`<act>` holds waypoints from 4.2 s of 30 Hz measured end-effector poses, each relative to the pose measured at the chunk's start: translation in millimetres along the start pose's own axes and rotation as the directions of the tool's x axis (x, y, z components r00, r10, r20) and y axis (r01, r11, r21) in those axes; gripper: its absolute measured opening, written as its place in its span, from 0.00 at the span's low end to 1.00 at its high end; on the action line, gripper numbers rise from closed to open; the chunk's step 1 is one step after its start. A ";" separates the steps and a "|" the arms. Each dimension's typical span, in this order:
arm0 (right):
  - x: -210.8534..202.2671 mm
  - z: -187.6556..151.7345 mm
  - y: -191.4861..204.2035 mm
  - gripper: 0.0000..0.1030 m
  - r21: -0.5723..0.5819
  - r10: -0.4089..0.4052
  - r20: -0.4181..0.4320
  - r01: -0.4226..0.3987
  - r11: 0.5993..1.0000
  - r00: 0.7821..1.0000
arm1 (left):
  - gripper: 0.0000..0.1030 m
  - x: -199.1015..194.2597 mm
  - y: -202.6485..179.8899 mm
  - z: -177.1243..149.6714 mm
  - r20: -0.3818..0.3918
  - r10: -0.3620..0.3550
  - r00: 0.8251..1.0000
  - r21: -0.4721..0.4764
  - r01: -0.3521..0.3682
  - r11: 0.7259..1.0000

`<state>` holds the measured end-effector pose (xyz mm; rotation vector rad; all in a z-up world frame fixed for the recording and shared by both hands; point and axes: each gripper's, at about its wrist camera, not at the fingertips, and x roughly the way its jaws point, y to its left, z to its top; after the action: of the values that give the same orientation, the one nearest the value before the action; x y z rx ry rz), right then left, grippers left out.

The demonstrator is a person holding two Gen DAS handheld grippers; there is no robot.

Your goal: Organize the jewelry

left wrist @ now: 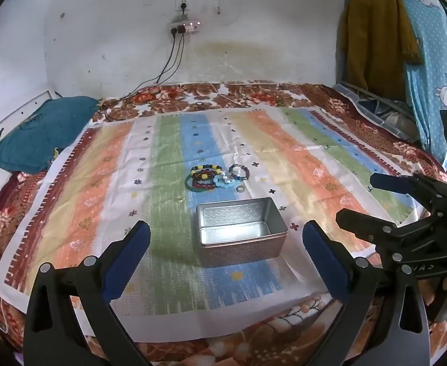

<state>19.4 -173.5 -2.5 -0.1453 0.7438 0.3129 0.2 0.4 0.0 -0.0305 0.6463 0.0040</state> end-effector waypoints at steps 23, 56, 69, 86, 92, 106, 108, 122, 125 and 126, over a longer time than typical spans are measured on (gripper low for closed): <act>-1.4 1.1 2.6 0.96 -0.004 0.012 0.008 -0.012 1.000 1.000 | 0.95 -1.3 -3.8 0.5 -0.002 -0.002 1.000 0.003 0.002 1.000; 1.8 0.0 -5.3 0.96 0.037 0.002 -0.005 -0.002 0.999 1.000 | 0.95 -1.8 2.0 -5.5 -0.012 0.007 1.000 0.004 -0.007 1.000; 16.0 5.5 -19.0 0.96 0.134 0.067 -0.025 -0.063 0.989 0.997 | 0.95 20.3 18.5 -4.1 -0.065 0.017 0.998 -0.086 -0.022 0.996; 47.7 27.8 -40.2 0.96 0.220 0.023 -0.026 -0.017 0.975 0.999 | 0.95 65.9 31.6 27.5 -0.108 0.080 0.991 -0.069 -0.088 0.994; 65.3 35.6 -46.9 0.96 0.222 -0.017 -0.043 0.026 0.975 0.999 | 0.95 84.2 42.9 39.5 -0.088 0.073 0.993 -0.089 -0.081 0.993; 100.1 57.7 -54.1 0.96 0.218 -0.038 -0.063 0.051 0.975 0.997 | 0.95 132.6 60.9 54.6 -0.230 0.046 0.972 -0.105 -0.071 0.992; 106.1 59.5 -56.1 0.96 0.224 -0.038 -0.071 0.053 0.973 0.997 | 0.94 141.4 63.5 55.6 -0.247 0.065 0.967 -0.092 -0.090 0.992; 146.4 77.0 -66.6 0.96 0.223 -0.066 -0.127 0.093 0.970 0.990 | 0.94 185.7 70.5 78.8 -0.276 0.113 0.954 -0.115 -0.150 0.982; 155.1 79.2 -69.9 0.96 0.222 -0.068 -0.139 0.098 0.970 0.988 | 0.94 193.3 72.2 82.5 -0.275 0.110 0.955 -0.123 -0.149 0.981; 158.7 80.0 -71.4 0.96 0.223 -0.063 -0.145 0.095 0.970 0.987 | 0.94 196.5 72.7 83.8 -0.274 0.109 0.955 -0.123 -0.148 0.981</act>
<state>204.1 -185.6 -51.4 0.0226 0.9020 0.1398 206.5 74.4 -53.5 -0.1282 0.9160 0.1749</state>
